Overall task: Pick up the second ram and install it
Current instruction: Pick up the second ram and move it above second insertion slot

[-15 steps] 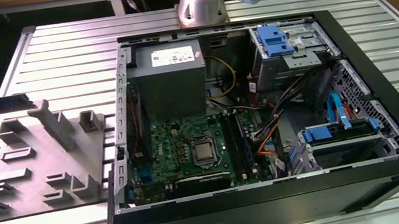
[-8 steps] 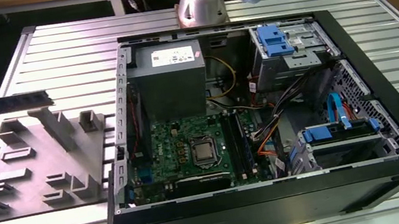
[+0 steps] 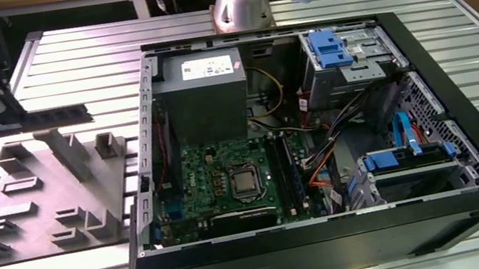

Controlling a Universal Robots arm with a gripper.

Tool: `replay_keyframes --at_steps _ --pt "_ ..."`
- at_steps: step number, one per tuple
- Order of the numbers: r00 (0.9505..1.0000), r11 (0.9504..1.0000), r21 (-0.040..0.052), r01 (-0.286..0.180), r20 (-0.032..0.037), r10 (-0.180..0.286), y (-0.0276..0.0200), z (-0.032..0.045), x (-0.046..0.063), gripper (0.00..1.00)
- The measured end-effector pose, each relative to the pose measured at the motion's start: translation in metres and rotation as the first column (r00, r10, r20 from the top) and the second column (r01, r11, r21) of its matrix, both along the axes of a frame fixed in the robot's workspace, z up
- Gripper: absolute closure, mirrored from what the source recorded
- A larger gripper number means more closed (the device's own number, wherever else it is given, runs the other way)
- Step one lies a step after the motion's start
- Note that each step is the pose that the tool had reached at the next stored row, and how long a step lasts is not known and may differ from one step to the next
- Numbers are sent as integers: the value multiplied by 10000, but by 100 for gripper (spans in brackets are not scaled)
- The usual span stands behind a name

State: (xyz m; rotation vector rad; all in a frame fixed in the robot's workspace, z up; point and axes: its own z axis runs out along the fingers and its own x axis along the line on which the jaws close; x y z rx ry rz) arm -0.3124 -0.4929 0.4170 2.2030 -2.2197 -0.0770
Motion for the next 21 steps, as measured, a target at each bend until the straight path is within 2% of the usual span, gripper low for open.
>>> replay_keyframes --at_steps 13,21 --pt "10000 10000 0 -1 1 1 0 -3 440 89" --pt "10000 10000 1 0 0 0 0 -6 669 89"
